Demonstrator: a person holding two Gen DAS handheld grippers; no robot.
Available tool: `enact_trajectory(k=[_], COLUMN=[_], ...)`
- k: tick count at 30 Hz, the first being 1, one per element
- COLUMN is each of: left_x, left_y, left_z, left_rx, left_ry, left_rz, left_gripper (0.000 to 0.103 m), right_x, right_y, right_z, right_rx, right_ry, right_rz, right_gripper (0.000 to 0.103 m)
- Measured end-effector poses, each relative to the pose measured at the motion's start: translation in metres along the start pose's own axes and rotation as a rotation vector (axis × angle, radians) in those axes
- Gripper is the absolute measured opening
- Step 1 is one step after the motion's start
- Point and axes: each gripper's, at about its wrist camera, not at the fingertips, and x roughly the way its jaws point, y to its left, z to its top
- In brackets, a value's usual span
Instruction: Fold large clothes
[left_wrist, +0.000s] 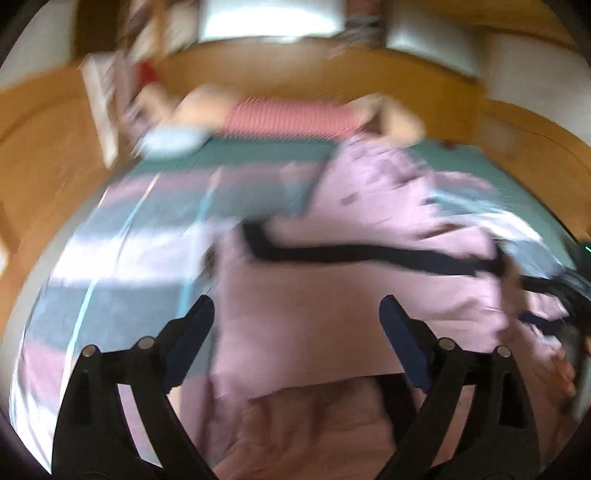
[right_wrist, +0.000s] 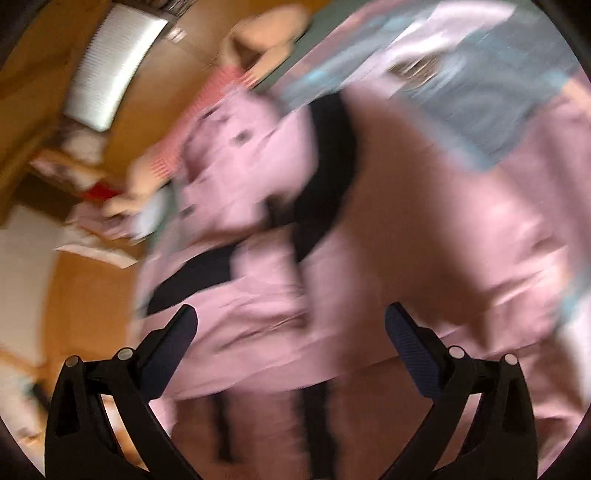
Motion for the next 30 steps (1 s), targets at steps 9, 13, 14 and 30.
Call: enact_trajectory(k=[9,13,14,30], left_x=[0.055,0.065,0.067,0.053], left_y=[0.030,0.026,0.024,0.071], left_z=[-0.027,-0.039,-0.042,-0.036], left_rx=[-0.074,-0.047,-0.044,-0.334], left_ry=[0.235,0.296,0.313,0.395], left_rz=[0.112,0.137,0.140,-0.263], left_gripper=[0.092,0.092,0.092,0.095], right_x=[0.039,0.037,0.031,-0.024], right_y=[-0.008,-0.004,-0.002,0.019], right_z=[-0.003,-0.003,-0.002,0.013], right_rx=[0.010,-0.012,-0.022,-0.142], right_ry=[0.082,0.052,0.032,-0.237], right_rz=[0.031,0.011,0.000,-0.257], right_gripper=[0.056,0.016,0.013,0.009])
